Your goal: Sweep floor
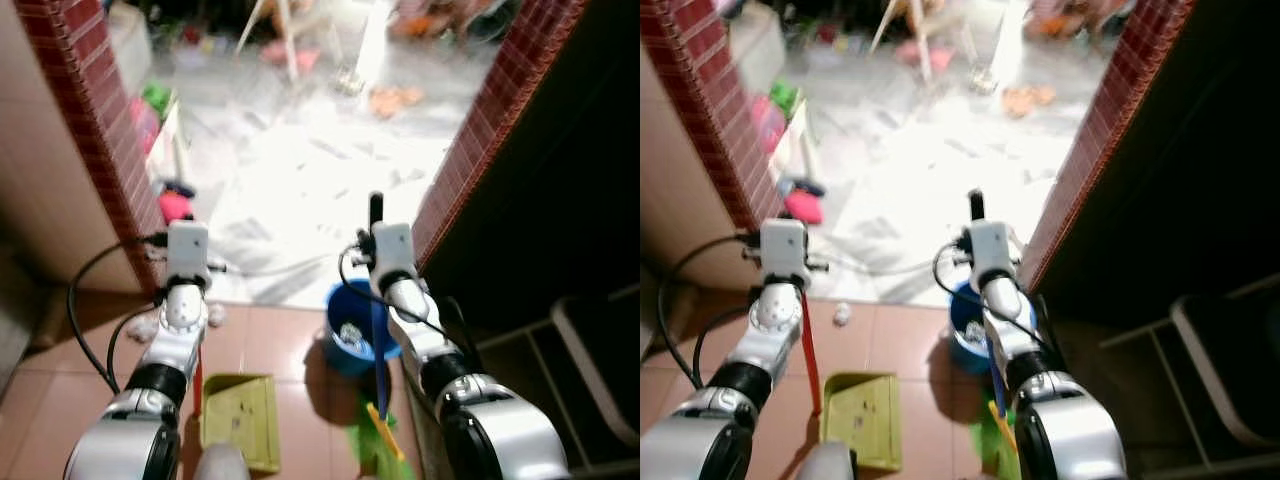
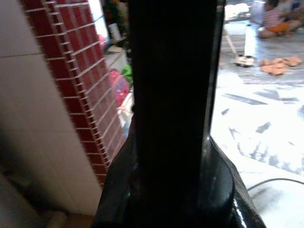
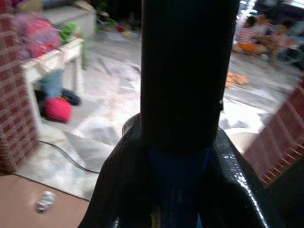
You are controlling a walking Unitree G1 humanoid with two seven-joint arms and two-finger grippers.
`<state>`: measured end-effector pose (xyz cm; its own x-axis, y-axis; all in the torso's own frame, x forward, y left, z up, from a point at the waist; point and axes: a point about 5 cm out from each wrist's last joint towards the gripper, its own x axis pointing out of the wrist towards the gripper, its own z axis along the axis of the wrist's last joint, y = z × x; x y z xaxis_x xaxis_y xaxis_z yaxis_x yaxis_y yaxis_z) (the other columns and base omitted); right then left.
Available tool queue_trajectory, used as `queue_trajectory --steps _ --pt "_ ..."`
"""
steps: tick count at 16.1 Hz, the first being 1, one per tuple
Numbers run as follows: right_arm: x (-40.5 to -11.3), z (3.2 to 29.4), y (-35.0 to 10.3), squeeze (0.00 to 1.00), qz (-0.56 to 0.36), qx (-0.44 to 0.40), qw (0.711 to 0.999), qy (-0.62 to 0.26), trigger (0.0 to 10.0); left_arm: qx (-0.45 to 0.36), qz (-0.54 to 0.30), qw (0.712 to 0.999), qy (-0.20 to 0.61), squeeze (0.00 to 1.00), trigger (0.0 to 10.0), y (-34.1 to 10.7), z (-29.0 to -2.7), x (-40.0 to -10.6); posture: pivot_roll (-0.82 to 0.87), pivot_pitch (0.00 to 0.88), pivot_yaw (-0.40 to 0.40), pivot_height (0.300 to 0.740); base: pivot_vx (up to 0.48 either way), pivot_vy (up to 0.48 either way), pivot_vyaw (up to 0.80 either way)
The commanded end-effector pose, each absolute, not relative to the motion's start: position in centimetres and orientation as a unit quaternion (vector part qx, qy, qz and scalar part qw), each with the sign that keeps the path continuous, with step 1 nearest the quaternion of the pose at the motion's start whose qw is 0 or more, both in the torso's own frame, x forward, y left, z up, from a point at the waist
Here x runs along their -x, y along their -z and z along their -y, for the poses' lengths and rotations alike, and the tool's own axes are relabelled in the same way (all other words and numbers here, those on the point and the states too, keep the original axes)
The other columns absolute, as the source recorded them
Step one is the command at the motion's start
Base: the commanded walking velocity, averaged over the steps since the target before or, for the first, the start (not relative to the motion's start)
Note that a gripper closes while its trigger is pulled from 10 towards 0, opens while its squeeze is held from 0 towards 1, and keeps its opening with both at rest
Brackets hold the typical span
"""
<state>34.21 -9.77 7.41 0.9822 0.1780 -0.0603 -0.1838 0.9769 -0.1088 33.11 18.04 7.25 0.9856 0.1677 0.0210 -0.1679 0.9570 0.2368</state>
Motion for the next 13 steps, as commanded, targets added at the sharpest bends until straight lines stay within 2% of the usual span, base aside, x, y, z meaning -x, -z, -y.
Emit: queue_trajectory --steps 1,6,9,13 --pt "-35.0 11.1 -8.6 0.00 -0.005 0.031 0.997 -0.064 10.0 -0.142 -0.009 0.989 -0.052 0.00 10.0 -6.8 -17.2 -32.9 0.03 0.004 -0.104 0.740 0.000 0.000 0.75" --pt "-35.0 12.2 -8.8 0.00 0.000 -0.022 0.999 -0.027 10.0 -0.130 0.025 0.991 0.011 0.00 10.0 -7.6 -14.5 -32.7 0.06 0.010 -0.101 0.740 0.000 0.000 0.10" --pt "-34.7 11.9 -8.4 0.00 -0.008 -0.038 0.999 -0.031 10.0 -0.084 0.033 0.996 -0.013 0.00 10.0 -8.5 -14.7 -32.9 0.05 0.013 -0.080 0.740 0.000 0.000 0.00" --pt "-34.8 11.0 -8.9 0.00 0.001 -0.051 0.997 -0.050 10.0 -0.084 0.049 0.995 -0.019 0.00 10.0 -9.4 -14.3 -33.3 0.05 0.026 -0.078 0.740 0.000 0.000 0.00"
